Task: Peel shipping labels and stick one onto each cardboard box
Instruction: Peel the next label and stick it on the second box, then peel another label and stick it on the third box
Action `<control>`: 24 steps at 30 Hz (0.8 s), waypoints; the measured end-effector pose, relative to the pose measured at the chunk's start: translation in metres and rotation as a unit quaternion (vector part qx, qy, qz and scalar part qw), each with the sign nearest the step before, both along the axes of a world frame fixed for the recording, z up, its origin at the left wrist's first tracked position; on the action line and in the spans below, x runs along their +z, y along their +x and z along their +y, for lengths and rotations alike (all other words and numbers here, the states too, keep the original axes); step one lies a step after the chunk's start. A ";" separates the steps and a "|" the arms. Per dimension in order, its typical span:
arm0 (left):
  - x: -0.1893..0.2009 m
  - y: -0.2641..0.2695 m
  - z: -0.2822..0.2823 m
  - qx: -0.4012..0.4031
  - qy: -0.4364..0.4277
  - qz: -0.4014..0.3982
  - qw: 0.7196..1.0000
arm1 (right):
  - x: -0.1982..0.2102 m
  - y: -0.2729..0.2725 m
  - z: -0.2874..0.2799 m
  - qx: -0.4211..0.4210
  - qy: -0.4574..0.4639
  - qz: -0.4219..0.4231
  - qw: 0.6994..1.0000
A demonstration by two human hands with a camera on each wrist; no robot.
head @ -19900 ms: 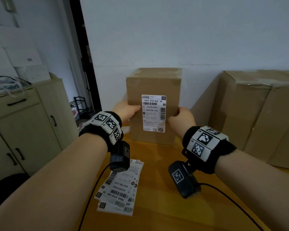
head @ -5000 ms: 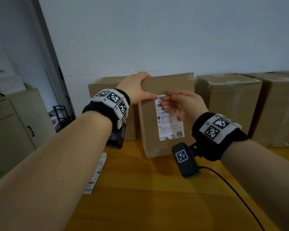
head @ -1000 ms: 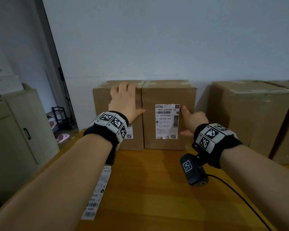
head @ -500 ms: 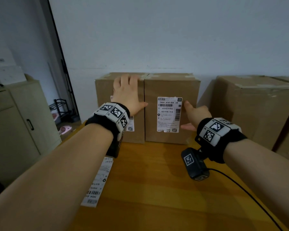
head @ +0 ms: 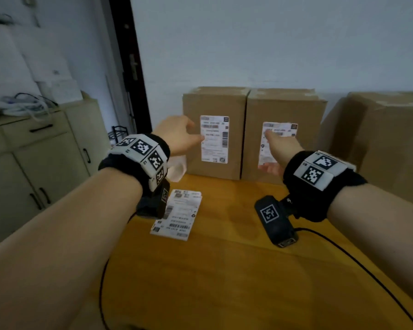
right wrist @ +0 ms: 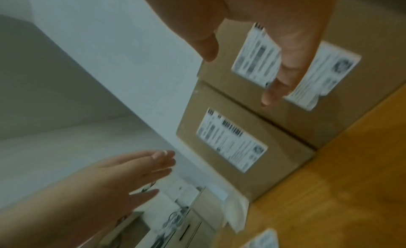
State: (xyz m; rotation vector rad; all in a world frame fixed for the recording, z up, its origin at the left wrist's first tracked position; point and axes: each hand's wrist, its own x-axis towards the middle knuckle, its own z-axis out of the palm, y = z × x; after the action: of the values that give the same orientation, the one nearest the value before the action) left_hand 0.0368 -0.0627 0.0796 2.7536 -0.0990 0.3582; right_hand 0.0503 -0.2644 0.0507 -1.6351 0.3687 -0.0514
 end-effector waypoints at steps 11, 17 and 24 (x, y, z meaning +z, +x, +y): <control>-0.070 -0.047 0.053 0.041 0.069 0.289 0.954 | -0.051 -0.041 0.100 0.244 -0.050 0.153 0.956; -0.086 -0.048 0.064 0.029 0.086 0.301 0.949 | -0.056 -0.043 0.119 0.242 -0.052 0.166 0.955; -0.086 -0.051 0.066 0.007 0.090 0.311 0.946 | -0.068 -0.038 0.125 0.251 -0.071 0.197 0.945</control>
State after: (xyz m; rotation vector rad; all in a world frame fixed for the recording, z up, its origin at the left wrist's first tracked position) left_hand -0.0138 0.0030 -0.0067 2.9035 0.0541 -0.5484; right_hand 0.0126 -0.1393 -0.0174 -1.8383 0.2424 0.6561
